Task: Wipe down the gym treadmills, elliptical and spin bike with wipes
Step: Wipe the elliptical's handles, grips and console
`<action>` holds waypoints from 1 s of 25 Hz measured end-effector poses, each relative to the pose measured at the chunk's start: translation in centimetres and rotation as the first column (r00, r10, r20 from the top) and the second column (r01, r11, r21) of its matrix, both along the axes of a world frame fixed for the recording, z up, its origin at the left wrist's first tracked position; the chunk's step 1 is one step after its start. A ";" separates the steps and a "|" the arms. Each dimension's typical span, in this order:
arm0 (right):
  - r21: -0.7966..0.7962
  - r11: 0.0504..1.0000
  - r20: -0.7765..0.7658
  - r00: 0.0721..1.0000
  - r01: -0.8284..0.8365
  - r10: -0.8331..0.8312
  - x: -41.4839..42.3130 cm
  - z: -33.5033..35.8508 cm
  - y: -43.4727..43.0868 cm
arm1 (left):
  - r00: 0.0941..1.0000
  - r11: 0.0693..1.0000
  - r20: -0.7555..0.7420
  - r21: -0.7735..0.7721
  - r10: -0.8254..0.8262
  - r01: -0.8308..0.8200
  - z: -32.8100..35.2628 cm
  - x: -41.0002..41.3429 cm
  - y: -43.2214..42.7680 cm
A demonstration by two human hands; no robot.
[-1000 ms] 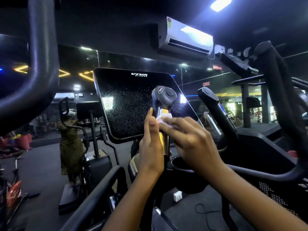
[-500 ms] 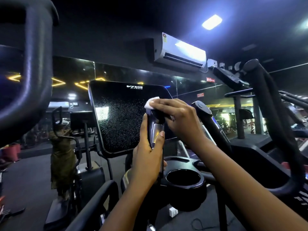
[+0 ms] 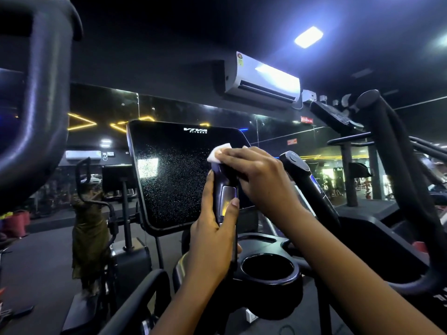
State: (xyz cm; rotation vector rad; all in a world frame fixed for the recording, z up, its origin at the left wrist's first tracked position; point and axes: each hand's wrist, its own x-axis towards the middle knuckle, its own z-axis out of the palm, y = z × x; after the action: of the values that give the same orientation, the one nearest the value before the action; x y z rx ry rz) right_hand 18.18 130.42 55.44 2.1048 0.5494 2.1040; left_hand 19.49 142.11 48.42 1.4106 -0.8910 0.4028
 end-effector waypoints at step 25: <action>0.242 0.970 -0.007 1.000 0.004 -0.002 -1.4 -3.1 0.6 | 0.999 0.999 0.020 0.032 0.031 -0.032 0.1 -0.6 0.4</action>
State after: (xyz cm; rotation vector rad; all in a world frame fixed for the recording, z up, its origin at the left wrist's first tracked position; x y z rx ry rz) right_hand 16.75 131.06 52.30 2.2335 0.3013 2.2657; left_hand 18.91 142.53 48.48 1.4540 -0.8952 0.4285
